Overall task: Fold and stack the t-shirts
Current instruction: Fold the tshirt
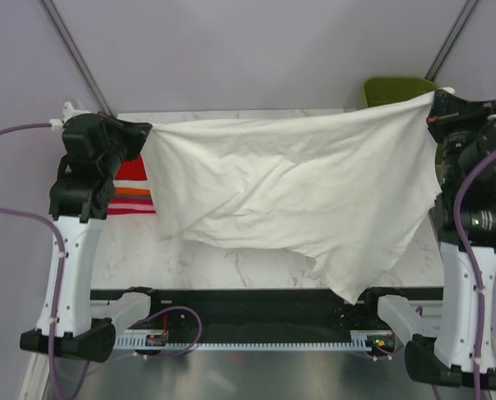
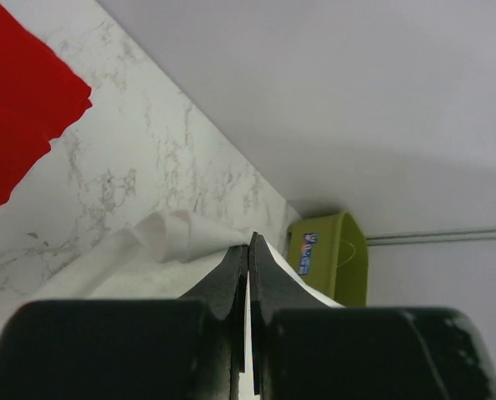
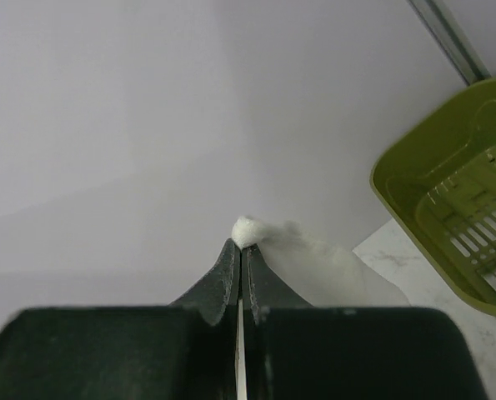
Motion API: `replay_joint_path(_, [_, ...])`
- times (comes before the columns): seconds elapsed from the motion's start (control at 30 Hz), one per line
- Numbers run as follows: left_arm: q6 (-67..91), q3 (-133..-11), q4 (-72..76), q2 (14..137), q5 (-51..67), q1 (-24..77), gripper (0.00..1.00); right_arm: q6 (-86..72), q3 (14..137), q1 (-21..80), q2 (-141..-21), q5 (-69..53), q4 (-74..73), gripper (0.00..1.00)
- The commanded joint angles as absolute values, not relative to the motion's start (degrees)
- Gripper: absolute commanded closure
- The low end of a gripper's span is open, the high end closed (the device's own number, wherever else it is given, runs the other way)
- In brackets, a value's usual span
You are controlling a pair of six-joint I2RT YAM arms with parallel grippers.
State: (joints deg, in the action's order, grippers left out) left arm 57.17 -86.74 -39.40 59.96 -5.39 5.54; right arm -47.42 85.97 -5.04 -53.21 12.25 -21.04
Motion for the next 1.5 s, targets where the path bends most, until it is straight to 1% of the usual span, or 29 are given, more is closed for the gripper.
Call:
replay_joint_path(0.0, [56.6,-86.22,-33.85,67.38,-4.49,5.01,0.98,-49.47,86.49,-5.36,-63.07,7.41,-18.2,1.0])
replay_joint_path(0.07, [57.3,-87.44,-31.3,71.34,-3.35,4.75,0.98,-50.62,86.75,-5.36,-67.22,4.85,-15.13,1.0])
replay_joint_path(0.1, [57.48,-89.71,-30.59,73.37,-2.64,4.4,0.98,-51.84,87.97,-5.36,-71.5,2.92,-14.33,1.0])
replay_joint_path(0.13, [57.74,-91.3,-29.89,78.26,-1.42,4.05,0.98,-52.2,89.11,-5.45,-73.63,2.12,-13.2,1.0])
replay_joint_path(0.2, [58.18,-97.6,-29.18,83.03,-0.27,3.08,0.98,-52.99,94.11,-5.89,-80.03,0.62,-12.57,1.0])
replay_joint_path(0.23, [58.62,-99.91,-28.74,87.84,1.82,2.73,0.98,-53.87,96.13,-5.98,-82.16,0.09,-12.05,1.0])
replay_joint_path(0.27, [58.97,-104.11,-27.17,89.72,2.54,2.38,0.98,-54.57,100.85,-6.32,-84.27,0.09,-11.87,1.0])
replay_joint_path(0.33, [61.07,-107.74,-25.24,93.59,5.52,0.89,0.98,-55.89,106.15,-8.08,-90.51,-4.37,-10.99,1.0])
replay_joint_path(0.37, [61.95,-110.97,-22.7,96.47,6.49,0.27,0.98,-57.38,111.83,-8.69,-92.53,-5.7,-10.81,1.0])
replay_joint_path(0.43, [63.27,-114.5,-19.88,99.3,10.08,-1.91,0.98,-58.53,117.92,-10.54,-98.68,-9.38,-10.81,1.0])
replay_joint_path(0.47, [63.89,-118.78,-19.17,102.97,11.41,-2.37,0.98,-59.75,124.13,-11.07,-100.79,-10.71,-11.07,1.0])
replay_joint_path(0.5, [64.51,-121.18,-18.03,104.83,12.64,-3.16,0.98,-60.98,126.63,-11.94,-104.9,-11.85,-11.16,1.0])
replay_joint_path(0.57, [65.74,-127.05,-17.41,110.62,15.2,-3.6,0.98,-64.58,130.15,-12.74,-108.27,-15.88,-9.41,1.0])
replay_joint_path(0.6, [65.74,-127.7,-14.36,111.96,15.47,-3.52,0.98,-65.9,129.82,-13.01,-110.46,-17.39,-8.1,1.0])
replay_joint_path(0.63, [65.22,-127.44,-12.5,112.84,15.03,-3.34,0.98,-67.57,128.42,-13.01,-111.09,-18.97,-2.6,1.0])
replay_joint_path(0.67, [65.3,-126.83,-10.39,113.55,14.86,-3.34,0.98,-70.02,123.45,-13.01,-111.44,-21.77,1.54,1.0])
replay_joint_path(0.73, [64.95,-126.38,-8.27,115.92,15.9,-3.43,0.98,-73.47,119.37,-12.92,-112.32,-23.37,7.71,1.0])
replay_joint_path(0.83, [62.85,-123.85,-7.91,116.11,16.96,-3.25,0.98,-71.2,113.92,-12.92,-111.63,-23.91,7.73,1.0])
replay_joint_path(0.93, [62.84,-114.29,-5.02,113.83,17.66,-3.16,0.98,-69.53,106.46,-12.92,-109.52,-24.34,9.3,1.0])
replay_joint_path(0.97, [63.02,-108.6,-2.14,113.3,17.75,-3.16,0.98,-69.43,102.09,-12.92,-108.9,-24.52,10.45,1.0])
replay_joint_path(1.07, [63.72,-99.88,2.61,111.27,18.11,-2.9,0.98,-68.21,96.26,-13.01,-107.14,-24.35,12.04,1.0])
replay_joint_path(1.2, [62.41,-96.42,2.64,111.18,18.19,-2.64,0.98,-65.75,95.36,-13.01,-108.45,-24.08,8.88,1.0])
replay_joint_path(1.47, [61.88,-90.45,3.43,110.57,18.46,-2.72,0.98,-64.51,92.37,-12.92,-108.99,-24.61,8.44,1.0])
